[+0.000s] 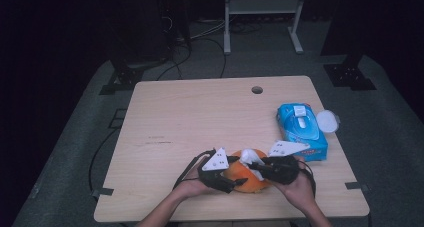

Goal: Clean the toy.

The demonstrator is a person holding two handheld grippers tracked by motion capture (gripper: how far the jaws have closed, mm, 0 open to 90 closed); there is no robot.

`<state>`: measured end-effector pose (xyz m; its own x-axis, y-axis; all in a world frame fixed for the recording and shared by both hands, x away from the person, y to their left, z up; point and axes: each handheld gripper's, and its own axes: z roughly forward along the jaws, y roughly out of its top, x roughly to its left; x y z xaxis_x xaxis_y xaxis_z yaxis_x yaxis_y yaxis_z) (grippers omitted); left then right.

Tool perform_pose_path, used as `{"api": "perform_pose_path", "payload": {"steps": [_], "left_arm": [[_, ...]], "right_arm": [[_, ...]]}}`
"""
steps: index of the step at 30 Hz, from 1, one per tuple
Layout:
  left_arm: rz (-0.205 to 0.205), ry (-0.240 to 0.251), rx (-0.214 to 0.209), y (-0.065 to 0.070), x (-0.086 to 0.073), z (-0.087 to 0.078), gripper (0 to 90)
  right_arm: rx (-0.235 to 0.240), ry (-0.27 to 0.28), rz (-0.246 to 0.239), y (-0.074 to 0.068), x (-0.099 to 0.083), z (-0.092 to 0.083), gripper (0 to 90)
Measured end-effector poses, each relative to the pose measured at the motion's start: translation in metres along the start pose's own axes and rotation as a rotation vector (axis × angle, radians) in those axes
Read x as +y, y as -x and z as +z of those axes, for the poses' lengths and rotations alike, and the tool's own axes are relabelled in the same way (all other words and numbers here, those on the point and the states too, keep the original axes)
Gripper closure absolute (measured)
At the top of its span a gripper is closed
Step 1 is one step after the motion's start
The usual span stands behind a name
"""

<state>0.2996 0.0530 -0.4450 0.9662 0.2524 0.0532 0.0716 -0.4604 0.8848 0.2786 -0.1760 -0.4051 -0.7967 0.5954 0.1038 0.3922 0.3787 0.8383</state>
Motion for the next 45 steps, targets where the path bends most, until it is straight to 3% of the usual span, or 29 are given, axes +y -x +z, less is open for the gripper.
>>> {"api": "perform_pose_path", "payload": {"steps": [2, 5, 6, 7, 11, 12, 13, 15, 19, 20, 21, 23, 27, 31, 34, 36, 38, 39, 42, 45], "left_arm": [[-0.008, 0.007, -0.006, -0.002, -0.001, -0.002, 28.0], [-0.015, 0.019, -0.003, -0.004, -0.001, -0.004, 23.9], [-0.068, 0.058, -0.008, -0.007, 0.002, -0.006, 19.5], [-0.086, 0.062, 0.002, -0.008, 0.003, -0.006, 14.3], [-0.101, 0.042, 0.016, -0.012, -0.001, -0.004, 7.9], [-0.127, 0.025, 0.007, -0.015, -0.007, 0.0, 6.8], [-0.127, 0.025, 0.007, -0.015, -0.007, 0.0, 6.6], [-0.177, 0.033, 0.0, -0.017, -0.013, 0.007, 6.7], [-0.162, 0.033, 0.006, -0.015, -0.01, 0.002, 28.9], [-0.132, 0.02, 0.005, -0.014, -0.003, -0.004, 31.9], [-0.132, 0.02, 0.005, -0.014, -0.003, -0.004, 33.7], [-0.09, 0.015, 0.014, -0.012, 0.009, -0.016, 35.5], [-0.04, -0.031, 0.034, -0.01, 0.019, -0.025, 35.6], [-0.06, -0.032, 0.035, -0.012, 0.013, -0.023, 32.5], [-0.091, 0.01, 0.039, -0.016, 0.01, -0.021, 17.4], [-0.121, 0.011, 0.042, -0.019, 0.007, -0.018, 9.8], [-0.143, 0.017, 0.018, -0.019, 0.002, -0.015, 12.8], [-0.143, 0.017, 0.018, -0.019, 0.002, -0.015, 18.8], [-0.116, 0.012, 0.031, -0.015, 0.009, -0.018, 30.9], [-0.1, 0.009, 0.028, -0.013, 0.015, -0.022, 34.0]], "right_arm": [[-0.011, -0.011, -0.025, -0.004, 0.002, 0.003, 79.4], [-0.018, -0.007, -0.016, 0.002, 0.001, -0.001, 79.4], [-0.015, -0.004, 0.029, 0.01, -0.003, -0.005, 79.4], [-0.008, -0.003, 0.053, 0.013, -0.006, -0.006, 79.3], [-0.018, 0.004, 0.079, 0.022, -0.01, -0.012, 79.3], [-0.03, 0.006, 0.091, 0.027, -0.012, -0.016, 79.2], [-0.031, 0.008, 0.099, 0.029, -0.013, -0.017, 79.2], [-0.027, 0.008, 0.111, 0.032, -0.015, -0.016, 79.2], [-0.035, 0.013, 0.1, 0.029, -0.014, -0.015, 79.7], [-0.031, 0.026, 0.088, 0.024, -0.01, -0.016, 79.8], [-0.028, 0.035, 0.081, 0.02, -0.007, -0.017, 79.9], [-0.002, 0.058, 0.067, 0.013, -0.003, -0.018, 79.9], [0.04, 0.08, 0.04, 0.001, 0.005, -0.014, 79.8], [0.047, 0.072, 0.053, 0.005, 0.001, -0.01, 79.8], [0.024, 0.051, 0.057, 0.011, -0.005, -0.007, 79.7], [0.026, 0.056, 0.074, 0.015, -0.007, -0.008, 79.7], [0.019, 0.054, 0.071, 0.016, -0.006, -0.009, 79.7], [0.019, 0.054, 0.071, 0.016, -0.006, -0.009, 79.7], [-0.004, 0.056, 0.054, 0.011, -0.003, -0.011, 80.0], [-0.001, 0.076, 0.033, 0.004, 0.002, -0.013, 80.0]]}}
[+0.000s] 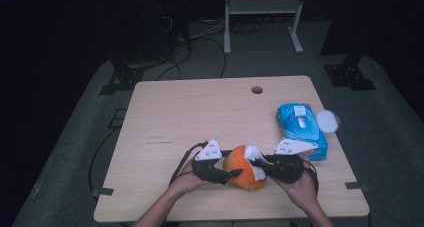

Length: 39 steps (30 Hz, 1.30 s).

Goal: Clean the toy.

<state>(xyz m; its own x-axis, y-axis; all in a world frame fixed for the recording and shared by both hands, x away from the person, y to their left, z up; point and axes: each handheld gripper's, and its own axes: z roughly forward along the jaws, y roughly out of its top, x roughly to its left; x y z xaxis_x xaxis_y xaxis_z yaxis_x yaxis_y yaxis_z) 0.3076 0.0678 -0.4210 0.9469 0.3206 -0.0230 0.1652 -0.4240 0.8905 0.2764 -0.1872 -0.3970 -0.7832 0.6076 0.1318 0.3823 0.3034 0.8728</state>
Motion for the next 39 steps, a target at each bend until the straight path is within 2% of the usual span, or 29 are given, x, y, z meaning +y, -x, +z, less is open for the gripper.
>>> {"api": "perform_pose_path", "payload": {"steps": [1, 2, 4, 6, 8, 9, 11, 16, 17, 18, 19, 21, 22, 24, 26, 30, 32, 34, 35, 37, 38, 39], "left_arm": [[0.021, -0.002, -0.002, 0.004, 0.006, -0.003, 34.5], [0.027, -0.003, 0.005, 0.006, 0.009, -0.005, 34.6], [0.041, -0.007, 0.017, 0.006, 0.011, -0.008, 34.6], [0.042, -0.006, 0.019, 0.006, 0.01, -0.008, 33.3], [0.038, 0.013, 0.017, 0.005, 0.008, -0.006, 23.9], [0.035, 0.023, 0.008, 0.004, 0.006, -0.003, 19.0], [0.036, 0.012, 0.005, 0.003, 0.004, 0.0, 14.9], [0.053, 0.016, 0.03, 0.007, 0.003, 0.002, 28.6], [0.054, 0.017, 0.034, 0.009, 0.005, 0.003, 29.0], [0.054, 0.017, 0.034, 0.009, 0.005, 0.003, 29.1], [0.066, 0.024, 0.036, 0.012, 0.006, 0.005, 29.1], [0.075, 0.023, 0.038, 0.015, 0.007, 0.006, 29.0], [0.08, 0.02, 0.038, 0.015, 0.007, 0.006, 29.0], [0.078, 0.019, 0.035, 0.015, 0.005, 0.005, 29.1], [0.076, 0.017, 0.032, 0.014, 0.005, 0.004, 29.5], [0.07, 0.015, 0.025, 0.011, 0.002, 0.003, 29.2], [0.066, 0.021, 0.018, 0.01, 0.002, 0.004, 28.8], [0.068, 0.02, 0.02, 0.012, 0.003, 0.006, 27.9], [0.071, 0.02, 0.013, 0.013, 0.003, 0.006, 27.9], [0.085, 0.015, 0.005, 0.015, 0.003, 0.007, 27.8], [0.095, 0.006, 0.005, 0.016, 0.002, 0.008, 27.8], [0.092, 0.006, 0.004, 0.015, 0.002, 0.007, 27.9]], "right_arm": [[0.053, 0.029, -0.012, -0.007, 0.005, -0.001, 80.1], [0.058, 0.03, -0.029, -0.011, 0.008, -0.001, 80.0], [0.026, 0.015, -0.068, -0.017, 0.01, 0.0, 80.0], [0.024, 0.012, -0.052, -0.012, 0.009, 0.0, 79.9], [0.019, 0.007, -0.042, -0.009, 0.007, 0.001, 79.9], [0.007, -0.002, -0.023, -0.002, 0.002, 0.001, 79.9], [-0.005, 0.0, -0.01, 0.003, 0.001, -0.001, 79.8], [-0.026, 0.002, -0.006, 0.003, 0.003, -0.004, 80.0], [-0.02, 0.014, -0.025, -0.002, 0.006, -0.004, 80.1], [-0.02, 0.014, -0.025, -0.002, 0.006, -0.004, 80.1], [0.013, 0.025, -0.032, -0.008, 0.009, -0.004, 80.1], [0.05, 0.027, -0.057, -0.017, 0.011, 0.0, 80.1], [0.056, 0.015, -0.075, -0.022, 0.012, 0.002, 80.0], [0.04, -0.005, -0.104, -0.028, 0.013, 0.005, 80.1], [0.024, 0.001, -0.095, -0.024, 0.014, 0.003, 80.1], [-0.048, 0.01, -0.064, -0.006, 0.01, -0.005, 80.0], [-0.055, 0.007, -0.045, -0.003, 0.008, -0.006, 80.1], [-0.043, 0.011, -0.035, -0.003, 0.006, -0.006, 80.1], [-0.034, 0.01, -0.047, -0.005, 0.007, -0.005, 80.0], [0.032, 0.02, -0.069, -0.012, 0.009, -0.002, 79.9], [0.039, 0.004, -0.101, -0.021, 0.011, 0.003, 79.8], [0.028, -0.003, -0.108, -0.023, 0.011, 0.004, 79.9]]}}
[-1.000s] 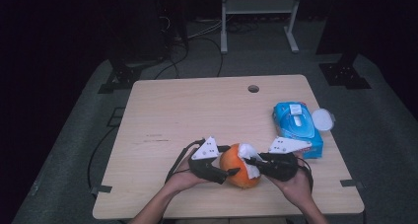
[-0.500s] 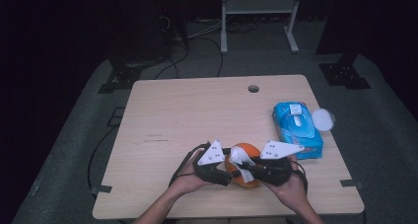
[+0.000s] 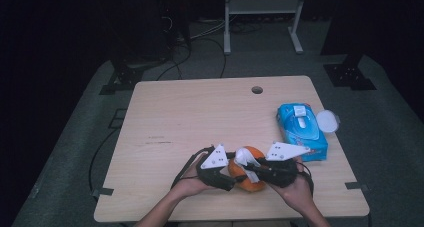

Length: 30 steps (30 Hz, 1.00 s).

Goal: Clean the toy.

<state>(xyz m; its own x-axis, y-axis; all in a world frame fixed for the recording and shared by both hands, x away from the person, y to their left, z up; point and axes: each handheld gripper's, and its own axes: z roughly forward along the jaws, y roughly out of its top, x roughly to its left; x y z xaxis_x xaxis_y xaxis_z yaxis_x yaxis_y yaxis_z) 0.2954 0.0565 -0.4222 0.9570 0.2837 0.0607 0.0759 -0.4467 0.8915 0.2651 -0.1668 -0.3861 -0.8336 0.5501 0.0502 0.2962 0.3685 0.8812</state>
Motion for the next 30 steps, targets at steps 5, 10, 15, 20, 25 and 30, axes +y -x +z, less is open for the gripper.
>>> {"api": "perform_pose_path", "payload": {"steps": [5, 10, 15, 20, 25, 30], "left_arm": [[0.01, -0.01, -0.007, -0.004, -0.005, -0.003, 28.4], [-0.074, 0.025, -0.049, -0.014, -0.005, -0.007, 17.0], [-0.078, 0.015, -0.049, -0.012, -0.007, -0.005, 24.6], [0.023, 0.004, -0.063, -0.001, -0.003, -0.002, 27.2], [0.045, -0.02, -0.054, -0.002, -0.007, -0.003, 28.0], [0.011, -0.02, -0.065, -0.008, -0.011, -0.006, 24.3]], "right_arm": [[-0.045, 0.006, 0.033, 0.012, -0.001, -0.005, 79.8], [-0.048, -0.012, 0.092, 0.026, -0.014, -0.005, 79.9], [-0.035, -0.023, 0.074, 0.019, -0.01, -0.002, 79.9], [0.019, -0.003, 0.017, -0.001, 0.001, 0.002, 79.7], [-0.01, -0.021, -0.005, -0.002, 0.002, 0.006, 79.6], [-0.053, -0.025, 0.062, 0.02, -0.009, -0.005, 79.6]]}}
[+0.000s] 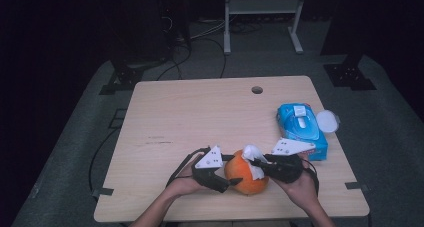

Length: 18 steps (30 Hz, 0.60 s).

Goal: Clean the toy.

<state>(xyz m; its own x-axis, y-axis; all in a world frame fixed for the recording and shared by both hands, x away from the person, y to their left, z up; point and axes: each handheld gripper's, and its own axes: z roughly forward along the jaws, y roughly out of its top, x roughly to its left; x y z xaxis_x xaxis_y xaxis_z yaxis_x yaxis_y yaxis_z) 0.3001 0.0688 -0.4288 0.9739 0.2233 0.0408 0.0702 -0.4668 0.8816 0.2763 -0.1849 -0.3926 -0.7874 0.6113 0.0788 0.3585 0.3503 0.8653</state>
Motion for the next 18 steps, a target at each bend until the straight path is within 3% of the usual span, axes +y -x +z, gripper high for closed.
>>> {"api": "perform_pose_path", "payload": {"steps": [1, 2, 5, 8, 11, 14, 18], "left_arm": [[-0.019, 0.009, -0.017, -0.001, 0.001, -0.001, 24.3], [-0.068, 0.035, -0.036, -0.005, 0.006, -0.003, 18.8], [-0.078, 0.049, -0.031, -0.006, 0.008, -0.002, 19.6], [-0.079, 0.022, -0.02, -0.006, 0.0, 0.001, 23.3], [-0.088, 0.002, -0.007, -0.011, -0.005, -0.002, 24.1], [-0.105, 0.01, -0.031, -0.015, -0.01, -0.006, 21.6], [-0.099, 0.05, -0.024, -0.015, -0.005, -0.008, 17.0]], "right_arm": [[0.0, 0.0, 0.0, 0.0, 0.0, 0.0, 79.6], [0.002, -0.003, 0.012, 0.002, -0.004, 0.0, 79.7], [0.007, -0.002, 0.016, 0.0, -0.003, 0.001, 79.6], [0.017, -0.017, -0.016, -0.009, -0.001, 0.007, 79.5], [0.0, -0.029, -0.024, -0.006, -0.001, 0.005, 79.4], [-0.009, -0.04, -0.005, 0.0, -0.005, 0.003, 79.4], [0.007, -0.046, 0.001, -0.001, -0.008, 0.006, 79.5]]}}
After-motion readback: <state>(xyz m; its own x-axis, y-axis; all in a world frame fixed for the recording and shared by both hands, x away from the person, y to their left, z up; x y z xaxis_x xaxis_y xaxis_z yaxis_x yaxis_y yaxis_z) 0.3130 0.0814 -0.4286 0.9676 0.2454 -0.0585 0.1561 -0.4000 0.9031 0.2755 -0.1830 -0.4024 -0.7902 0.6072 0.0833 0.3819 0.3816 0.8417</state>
